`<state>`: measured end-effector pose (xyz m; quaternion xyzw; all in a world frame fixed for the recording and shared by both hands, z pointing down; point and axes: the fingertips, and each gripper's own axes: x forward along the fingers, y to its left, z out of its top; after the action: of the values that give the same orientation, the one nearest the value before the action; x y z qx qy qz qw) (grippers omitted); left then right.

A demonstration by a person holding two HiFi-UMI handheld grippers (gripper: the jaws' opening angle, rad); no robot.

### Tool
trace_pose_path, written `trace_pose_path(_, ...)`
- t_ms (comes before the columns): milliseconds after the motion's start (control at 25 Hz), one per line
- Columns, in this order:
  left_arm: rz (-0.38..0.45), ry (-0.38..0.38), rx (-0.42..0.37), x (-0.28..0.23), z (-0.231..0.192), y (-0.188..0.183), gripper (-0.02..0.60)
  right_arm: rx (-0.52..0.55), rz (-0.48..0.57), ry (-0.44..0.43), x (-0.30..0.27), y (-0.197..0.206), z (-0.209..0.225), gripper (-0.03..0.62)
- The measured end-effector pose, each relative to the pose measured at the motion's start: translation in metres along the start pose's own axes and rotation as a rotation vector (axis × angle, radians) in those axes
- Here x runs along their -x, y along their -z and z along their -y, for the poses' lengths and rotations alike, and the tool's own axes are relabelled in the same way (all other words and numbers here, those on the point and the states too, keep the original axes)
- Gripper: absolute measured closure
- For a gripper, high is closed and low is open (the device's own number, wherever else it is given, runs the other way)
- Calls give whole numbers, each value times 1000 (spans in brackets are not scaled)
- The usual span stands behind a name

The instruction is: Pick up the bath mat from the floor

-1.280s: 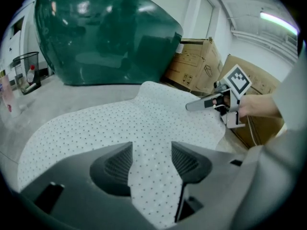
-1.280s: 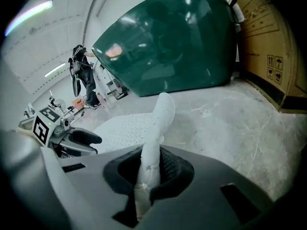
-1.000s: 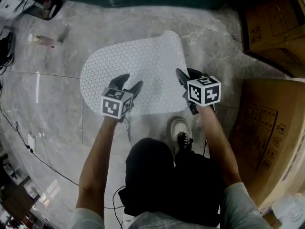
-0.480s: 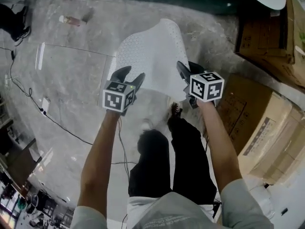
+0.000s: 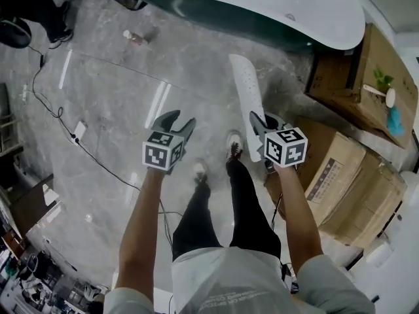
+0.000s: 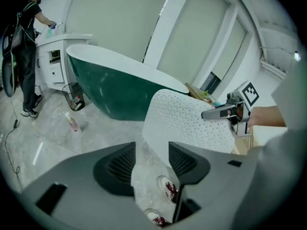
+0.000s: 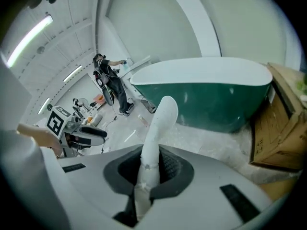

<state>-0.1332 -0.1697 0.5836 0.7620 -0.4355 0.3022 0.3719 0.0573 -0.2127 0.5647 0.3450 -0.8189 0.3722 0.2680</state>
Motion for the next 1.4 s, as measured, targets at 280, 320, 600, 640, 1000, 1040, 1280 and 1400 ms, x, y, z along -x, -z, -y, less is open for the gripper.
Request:
trace_pose_path(280,62,2,-64,91,23,-27,462,96,103,70,103,-60,-53,559)
trace_pose_path(320,73,6,-77,102,27,-30,487,95,127,73,117,-67,-59,559)
trace_pose_path(600,266,-63,-228,196,55,-82,548,144,279,110,205,-121,-108,559)
trace_pose_path(640,307,-71,-245,210,59,-93,552,159,304,115,218,-130,-117,559)
trace_pose_path(1000,635,-139,-378,350,114,-176,560,294,515,173,331,-195,-212,559)
trace_pose_path(1040,663,-150,-401,366,118,-184,560,307,540,181,342,-201,-222,559)
trace_pose_path(1280,762,-169,-517,454,140,-222,560,365,659,194,394,-227,-279,559)
trace_pose_path(1400,814,-190,-530,488,148,-233,560,398,718,191,417,-242,-303,559)
